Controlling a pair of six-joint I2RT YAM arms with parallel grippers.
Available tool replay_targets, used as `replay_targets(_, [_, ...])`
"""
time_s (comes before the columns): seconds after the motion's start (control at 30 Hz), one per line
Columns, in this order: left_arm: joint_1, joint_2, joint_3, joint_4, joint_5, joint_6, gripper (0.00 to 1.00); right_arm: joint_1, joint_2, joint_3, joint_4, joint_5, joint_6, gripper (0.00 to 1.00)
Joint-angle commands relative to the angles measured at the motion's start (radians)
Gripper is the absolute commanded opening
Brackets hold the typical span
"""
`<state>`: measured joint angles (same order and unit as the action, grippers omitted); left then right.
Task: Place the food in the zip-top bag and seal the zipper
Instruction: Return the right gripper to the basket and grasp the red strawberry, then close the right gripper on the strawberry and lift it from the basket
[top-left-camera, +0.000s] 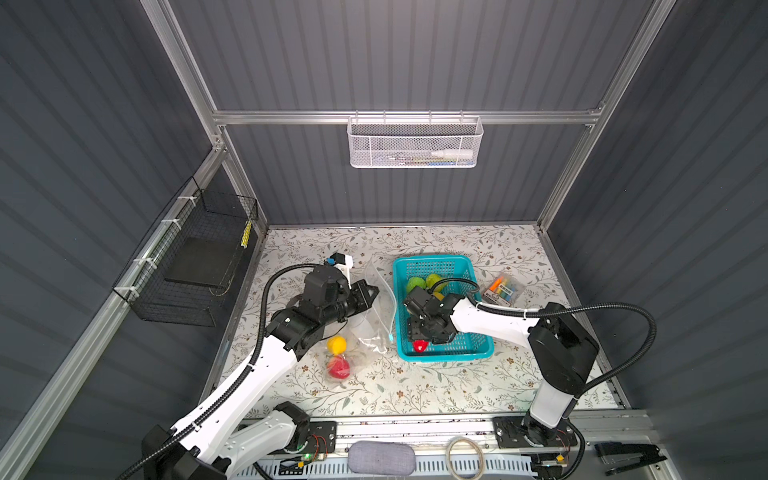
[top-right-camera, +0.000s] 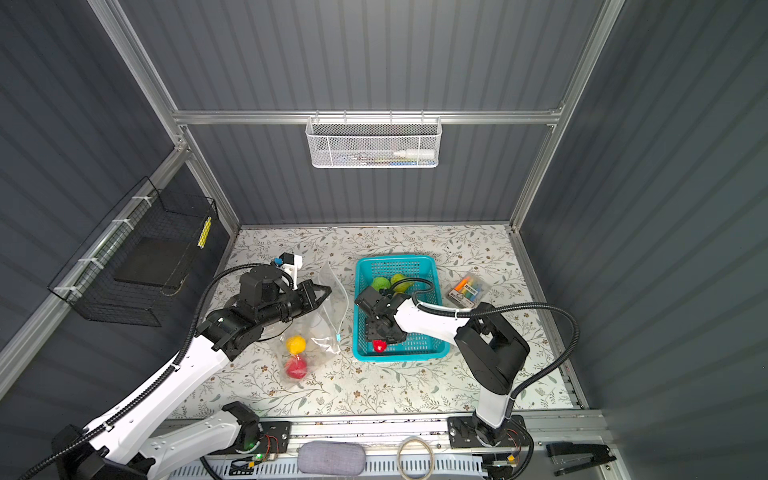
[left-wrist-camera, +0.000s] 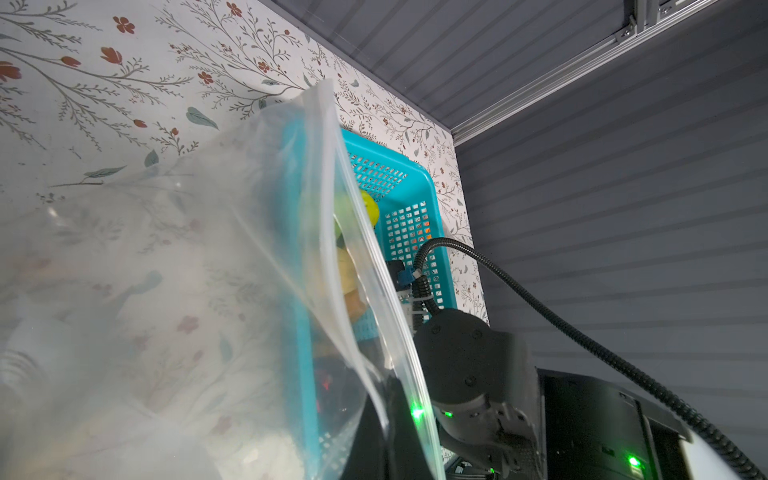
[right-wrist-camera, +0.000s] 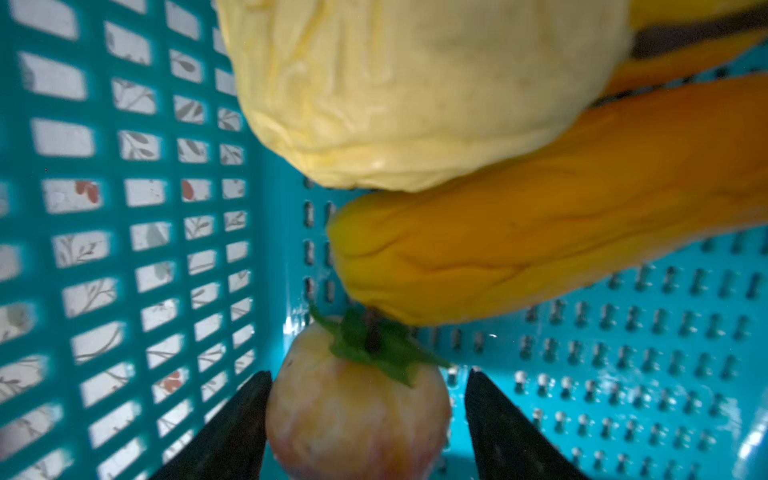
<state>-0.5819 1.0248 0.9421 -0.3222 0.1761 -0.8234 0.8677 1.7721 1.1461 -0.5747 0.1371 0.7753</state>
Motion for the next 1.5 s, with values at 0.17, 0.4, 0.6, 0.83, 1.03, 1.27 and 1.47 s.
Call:
replay_targets(0.17, [-0.004,-0.002,-0.007,0.000,0.008,0.005,0.00,0.004,-0.022,-0.014,-0.056,0.068,-0.078,0.75])
replay_targets(0.4, [-0.004,-0.005,-0.011,-0.002,0.002,0.000,0.00,0.007,0.010,0.007,-0.081,0.041,-0.062,0.83])
replay_targets(0.6, [-0.004,0.004,-0.014,0.009,0.003,-0.005,0.00,0.013,0.032,0.010,-0.074,0.015,-0.061,0.84])
replay_targets(0.83, [-0.004,0.011,-0.009,0.011,0.010,-0.003,0.00,0.014,0.053,0.024,-0.086,0.021,-0.054,0.73])
replay_targets(1.03, [-0.004,0.011,-0.006,0.010,0.006,-0.003,0.00,0.014,0.007,0.006,-0.081,0.049,-0.056,0.59])
replay_targets(1.27, [-0.004,0.026,0.004,0.008,0.010,0.003,0.00,-0.025,-0.119,-0.001,-0.099,0.083,-0.088,0.57])
replay_targets(1.47, [-0.004,0.029,0.004,0.012,0.011,0.005,0.00,-0.089,-0.289,-0.017,-0.072,0.048,-0.165,0.58])
